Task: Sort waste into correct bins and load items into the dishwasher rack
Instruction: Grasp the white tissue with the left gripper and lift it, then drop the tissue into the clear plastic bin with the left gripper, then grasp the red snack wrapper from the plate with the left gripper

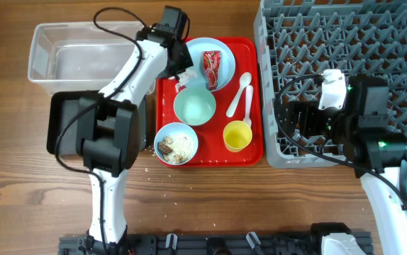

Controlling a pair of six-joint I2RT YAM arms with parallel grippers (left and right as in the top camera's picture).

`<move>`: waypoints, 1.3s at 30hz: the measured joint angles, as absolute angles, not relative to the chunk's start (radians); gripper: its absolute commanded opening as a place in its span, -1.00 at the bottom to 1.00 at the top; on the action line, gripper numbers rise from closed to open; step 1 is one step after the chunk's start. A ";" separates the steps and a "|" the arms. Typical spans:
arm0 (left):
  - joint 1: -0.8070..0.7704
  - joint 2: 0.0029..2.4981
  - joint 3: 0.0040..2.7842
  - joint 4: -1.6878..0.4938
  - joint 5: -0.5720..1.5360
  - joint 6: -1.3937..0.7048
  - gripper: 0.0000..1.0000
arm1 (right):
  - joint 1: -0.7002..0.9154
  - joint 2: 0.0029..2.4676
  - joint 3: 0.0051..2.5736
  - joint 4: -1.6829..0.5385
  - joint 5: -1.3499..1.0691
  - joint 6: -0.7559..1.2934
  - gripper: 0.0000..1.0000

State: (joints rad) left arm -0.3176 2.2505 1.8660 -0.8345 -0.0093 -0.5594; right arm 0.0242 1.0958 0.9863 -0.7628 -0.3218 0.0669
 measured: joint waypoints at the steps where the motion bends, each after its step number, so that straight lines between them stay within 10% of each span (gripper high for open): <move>1: -0.318 2.216 1.867 -0.838 -0.005 -0.559 -0.92 | 0.024 1.096 0.986 -0.763 -0.322 0.067 0.99; 8: -0.177 1.924 1.903 -0.912 -0.008 -0.506 -0.61 | 0.024 1.096 0.986 -0.761 -0.322 0.067 0.99; 11: -0.088 1.982 1.869 -0.898 -0.067 -0.469 0.39 | 0.024 1.096 0.986 -0.756 -0.322 0.067 0.99; 14: -0.052 2.098 1.844 -0.851 -0.082 -0.459 0.99 | 0.024 1.096 0.986 -0.755 -0.321 0.067 0.99; 33: -0.508 2.287 1.893 -0.689 -0.036 -0.263 0.88 | 0.024 1.096 0.986 -0.754 -0.322 0.067 0.99; 39: -0.508 2.348 1.893 -0.665 -0.040 -0.250 0.35 | 0.024 1.097 0.986 -0.756 -0.322 0.067 0.99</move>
State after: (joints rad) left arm -0.5076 2.3478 1.8935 -0.6647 -0.0399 -0.2504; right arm 0.0242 1.0969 0.9863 -0.7559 -0.3218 0.0669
